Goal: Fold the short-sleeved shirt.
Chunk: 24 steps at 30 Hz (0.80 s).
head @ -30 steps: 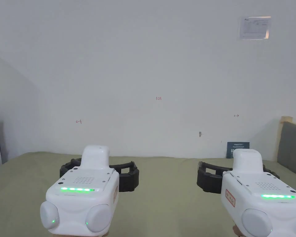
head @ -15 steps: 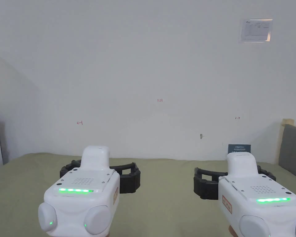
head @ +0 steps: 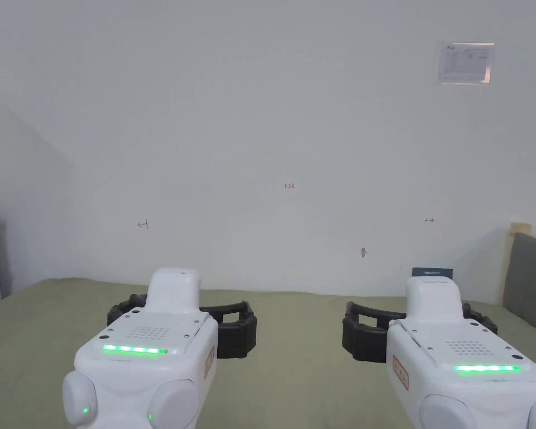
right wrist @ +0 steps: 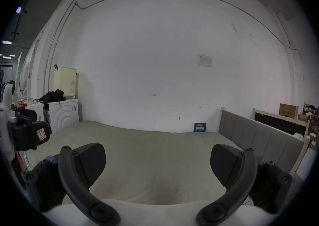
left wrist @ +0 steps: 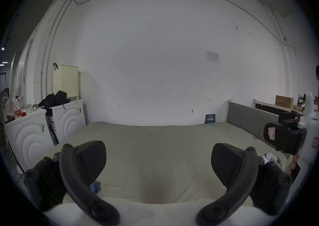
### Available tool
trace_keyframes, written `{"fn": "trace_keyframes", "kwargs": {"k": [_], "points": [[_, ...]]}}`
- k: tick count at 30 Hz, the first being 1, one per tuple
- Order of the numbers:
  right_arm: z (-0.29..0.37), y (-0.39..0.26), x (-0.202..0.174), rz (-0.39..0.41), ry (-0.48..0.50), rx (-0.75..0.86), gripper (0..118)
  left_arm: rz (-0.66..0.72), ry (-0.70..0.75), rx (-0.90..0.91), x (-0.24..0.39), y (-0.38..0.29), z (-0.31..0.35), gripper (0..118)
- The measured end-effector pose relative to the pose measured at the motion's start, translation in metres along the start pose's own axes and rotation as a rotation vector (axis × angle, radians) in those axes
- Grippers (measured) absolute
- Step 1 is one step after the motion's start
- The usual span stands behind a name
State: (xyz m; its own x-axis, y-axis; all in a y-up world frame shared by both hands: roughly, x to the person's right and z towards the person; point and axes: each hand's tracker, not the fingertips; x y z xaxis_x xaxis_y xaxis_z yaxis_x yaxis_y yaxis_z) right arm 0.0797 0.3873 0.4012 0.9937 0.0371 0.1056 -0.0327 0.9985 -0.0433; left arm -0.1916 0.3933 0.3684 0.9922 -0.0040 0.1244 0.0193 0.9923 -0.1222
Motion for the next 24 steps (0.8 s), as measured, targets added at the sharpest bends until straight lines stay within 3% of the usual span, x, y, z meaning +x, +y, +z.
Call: {"fn": "trace_keyframes", "kwargs": {"k": [6,16,24], "points": [[-0.0026,-0.0004,0.0067,-0.033,-0.012,-0.032,118,0.002,0.013,0.0,-0.0049,0.0016,-0.0002,118],[-0.004,-0.0042,0.0086,-0.002,0.004,-0.066,118,0.012,0.013,0.0,-0.0026,0.0035,0.0012,118],[-0.0056,-0.007,0.0046,0.037,-0.043,-0.059,117,0.016,0.001,-0.016,0.0002,0.0005,0.0001,118]]}}
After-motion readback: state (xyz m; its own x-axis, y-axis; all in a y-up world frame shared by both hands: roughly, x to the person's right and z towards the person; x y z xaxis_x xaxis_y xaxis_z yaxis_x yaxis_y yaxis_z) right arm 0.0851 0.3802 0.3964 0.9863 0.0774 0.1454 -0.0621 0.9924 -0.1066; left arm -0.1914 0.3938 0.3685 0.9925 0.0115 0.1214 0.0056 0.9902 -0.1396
